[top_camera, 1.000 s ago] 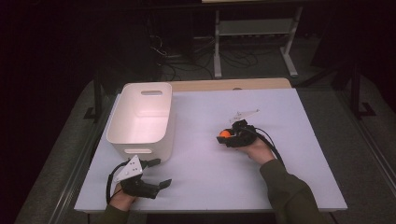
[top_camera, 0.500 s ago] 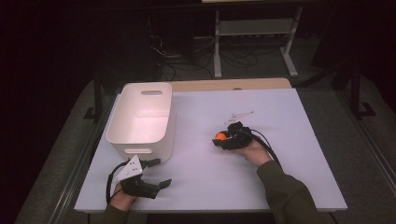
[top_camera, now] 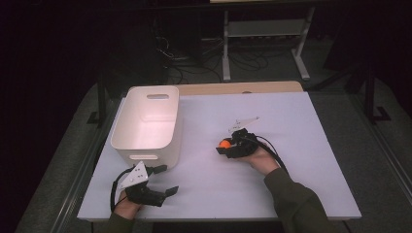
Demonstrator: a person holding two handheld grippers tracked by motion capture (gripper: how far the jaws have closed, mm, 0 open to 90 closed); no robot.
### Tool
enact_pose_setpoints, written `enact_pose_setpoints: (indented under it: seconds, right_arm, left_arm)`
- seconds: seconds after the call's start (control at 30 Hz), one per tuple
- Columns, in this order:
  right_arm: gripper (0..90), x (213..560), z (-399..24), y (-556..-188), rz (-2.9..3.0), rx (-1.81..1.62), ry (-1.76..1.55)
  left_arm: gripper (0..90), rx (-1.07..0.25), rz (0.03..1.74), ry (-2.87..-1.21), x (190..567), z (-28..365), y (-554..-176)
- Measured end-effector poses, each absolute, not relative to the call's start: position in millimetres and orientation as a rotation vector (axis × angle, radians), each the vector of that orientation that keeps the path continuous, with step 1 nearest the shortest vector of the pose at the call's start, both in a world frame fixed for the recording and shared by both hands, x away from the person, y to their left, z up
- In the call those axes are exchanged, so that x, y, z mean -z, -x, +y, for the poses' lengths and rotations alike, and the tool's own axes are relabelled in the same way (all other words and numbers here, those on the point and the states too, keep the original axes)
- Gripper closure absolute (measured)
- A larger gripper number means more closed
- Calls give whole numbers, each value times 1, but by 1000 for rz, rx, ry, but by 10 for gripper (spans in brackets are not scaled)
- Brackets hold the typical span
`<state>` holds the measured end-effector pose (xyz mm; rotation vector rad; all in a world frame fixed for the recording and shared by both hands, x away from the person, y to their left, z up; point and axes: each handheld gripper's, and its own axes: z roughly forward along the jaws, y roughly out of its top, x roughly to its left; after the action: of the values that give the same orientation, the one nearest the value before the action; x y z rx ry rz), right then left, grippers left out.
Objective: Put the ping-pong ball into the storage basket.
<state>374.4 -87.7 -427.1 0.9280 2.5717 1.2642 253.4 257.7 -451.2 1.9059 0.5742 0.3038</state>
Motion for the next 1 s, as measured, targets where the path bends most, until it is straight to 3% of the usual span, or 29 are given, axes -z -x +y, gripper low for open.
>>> enact_pose_setpoints:
  seconds: [1.0]
  right_arm:
    - [495,402,-63,-371,2599,-1285,-840]
  left_arm:
    - [142,-304,579,-1897,451,258,-253]
